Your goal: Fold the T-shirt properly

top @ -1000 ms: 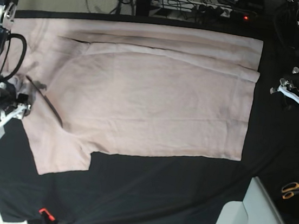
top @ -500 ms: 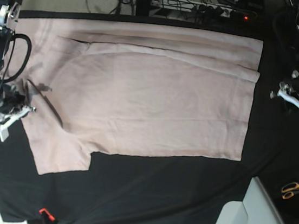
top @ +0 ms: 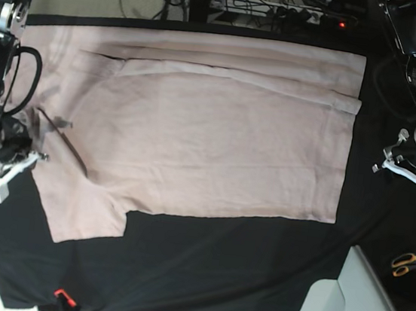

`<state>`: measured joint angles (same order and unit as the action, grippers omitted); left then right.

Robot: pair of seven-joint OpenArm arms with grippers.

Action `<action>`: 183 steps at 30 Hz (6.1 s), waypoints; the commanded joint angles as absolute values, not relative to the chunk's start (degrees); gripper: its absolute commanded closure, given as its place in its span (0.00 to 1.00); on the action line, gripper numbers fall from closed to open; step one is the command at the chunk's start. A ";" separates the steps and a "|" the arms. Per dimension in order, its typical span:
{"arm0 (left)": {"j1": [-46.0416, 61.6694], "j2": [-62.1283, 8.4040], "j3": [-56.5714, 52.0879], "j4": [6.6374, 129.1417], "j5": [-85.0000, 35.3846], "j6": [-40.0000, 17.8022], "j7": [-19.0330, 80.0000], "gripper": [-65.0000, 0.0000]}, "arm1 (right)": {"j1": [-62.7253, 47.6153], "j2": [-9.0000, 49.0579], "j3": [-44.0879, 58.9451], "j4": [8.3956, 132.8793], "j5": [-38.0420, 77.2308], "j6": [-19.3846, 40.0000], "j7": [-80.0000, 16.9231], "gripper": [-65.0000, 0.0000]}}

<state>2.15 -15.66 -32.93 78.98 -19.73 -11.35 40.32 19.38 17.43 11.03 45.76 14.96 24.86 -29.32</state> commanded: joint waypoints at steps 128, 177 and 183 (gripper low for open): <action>-6.99 -16.40 -24.66 51.82 -20.62 -11.30 39.34 1.00 | 21.32 17.19 10.95 46.37 15.52 17.80 -30.11 1.00; -20.97 -16.66 -24.57 43.03 -20.88 -11.47 41.45 0.40 | 21.23 17.19 10.77 46.29 15.34 17.80 -30.20 1.00; -20.35 -14.46 -24.31 41.98 -20.88 -11.47 41.63 0.40 | 21.23 17.19 10.77 46.29 15.34 17.80 -30.20 1.00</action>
